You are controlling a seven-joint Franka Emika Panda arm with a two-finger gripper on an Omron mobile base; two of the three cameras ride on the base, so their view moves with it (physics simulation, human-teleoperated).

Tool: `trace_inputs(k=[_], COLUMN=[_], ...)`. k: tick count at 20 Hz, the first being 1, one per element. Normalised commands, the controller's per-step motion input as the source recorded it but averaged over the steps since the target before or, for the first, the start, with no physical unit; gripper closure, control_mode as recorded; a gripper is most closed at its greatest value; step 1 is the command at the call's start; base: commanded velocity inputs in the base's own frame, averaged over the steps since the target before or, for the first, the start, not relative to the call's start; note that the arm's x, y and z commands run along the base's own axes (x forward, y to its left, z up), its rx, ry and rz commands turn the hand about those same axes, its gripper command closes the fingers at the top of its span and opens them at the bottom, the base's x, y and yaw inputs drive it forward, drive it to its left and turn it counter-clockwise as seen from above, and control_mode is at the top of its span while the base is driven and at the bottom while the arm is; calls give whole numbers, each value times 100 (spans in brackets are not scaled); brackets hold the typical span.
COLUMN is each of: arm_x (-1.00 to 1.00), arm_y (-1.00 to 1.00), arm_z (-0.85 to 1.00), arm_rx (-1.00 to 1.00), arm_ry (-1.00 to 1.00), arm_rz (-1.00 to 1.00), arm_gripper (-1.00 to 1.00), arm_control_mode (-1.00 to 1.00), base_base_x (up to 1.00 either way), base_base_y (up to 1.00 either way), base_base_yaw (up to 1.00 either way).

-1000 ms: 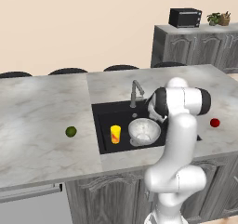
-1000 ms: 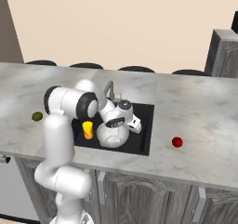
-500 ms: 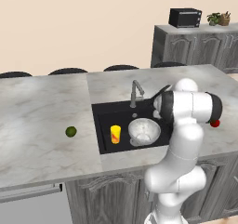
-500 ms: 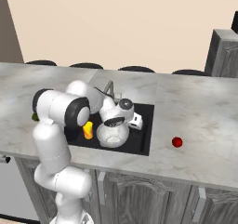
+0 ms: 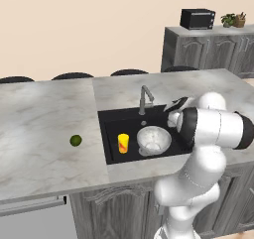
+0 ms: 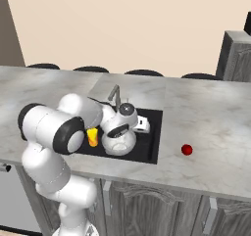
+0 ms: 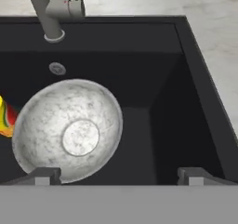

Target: Remove the lime and apple from the sink. Then move the bowl and cup from the counter to the sink for washing.

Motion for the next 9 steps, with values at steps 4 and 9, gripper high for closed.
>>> trace_inputs(k=[4, 9], arm_x=[-23, -26], arm_y=[-1, -1], arm_z=[59, 60], arm_rx=[-9, -6], arm_ry=[0, 0], arm_rz=[4, 1], arm_gripper=[-100, -100], arm_control_mode=[-100, -100], base_base_x=[0, 0], base_base_y=[0, 0], base_base_yaw=[0, 0])
